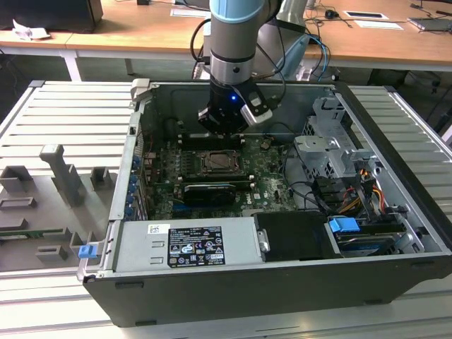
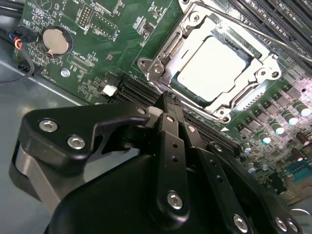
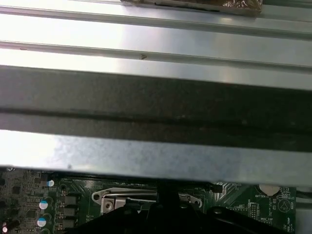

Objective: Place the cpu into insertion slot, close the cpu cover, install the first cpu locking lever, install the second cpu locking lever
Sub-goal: 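Install the first cpu locking lever, then install the second cpu locking lever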

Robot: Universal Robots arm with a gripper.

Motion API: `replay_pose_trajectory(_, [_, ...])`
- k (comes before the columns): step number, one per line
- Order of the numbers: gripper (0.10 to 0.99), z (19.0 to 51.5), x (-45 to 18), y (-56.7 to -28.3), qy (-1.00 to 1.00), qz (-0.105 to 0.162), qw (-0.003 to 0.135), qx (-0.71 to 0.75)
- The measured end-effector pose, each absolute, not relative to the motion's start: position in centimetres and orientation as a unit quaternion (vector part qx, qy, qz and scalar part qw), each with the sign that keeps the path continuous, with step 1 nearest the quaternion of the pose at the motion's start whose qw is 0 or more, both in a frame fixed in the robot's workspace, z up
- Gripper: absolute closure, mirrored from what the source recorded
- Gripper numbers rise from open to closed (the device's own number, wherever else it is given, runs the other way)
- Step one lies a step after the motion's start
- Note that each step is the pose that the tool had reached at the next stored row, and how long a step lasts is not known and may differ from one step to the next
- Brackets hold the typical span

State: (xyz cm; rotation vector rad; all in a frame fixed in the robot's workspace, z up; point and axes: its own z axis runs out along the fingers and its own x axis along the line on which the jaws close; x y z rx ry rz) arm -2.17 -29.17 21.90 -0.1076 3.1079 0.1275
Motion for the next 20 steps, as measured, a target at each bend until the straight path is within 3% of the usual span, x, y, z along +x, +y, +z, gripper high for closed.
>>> replay_pose_trajectory(20, [0.98, 22.02, -2.17, -29.53, 0.998, 0.041, 0.015, -0.035])
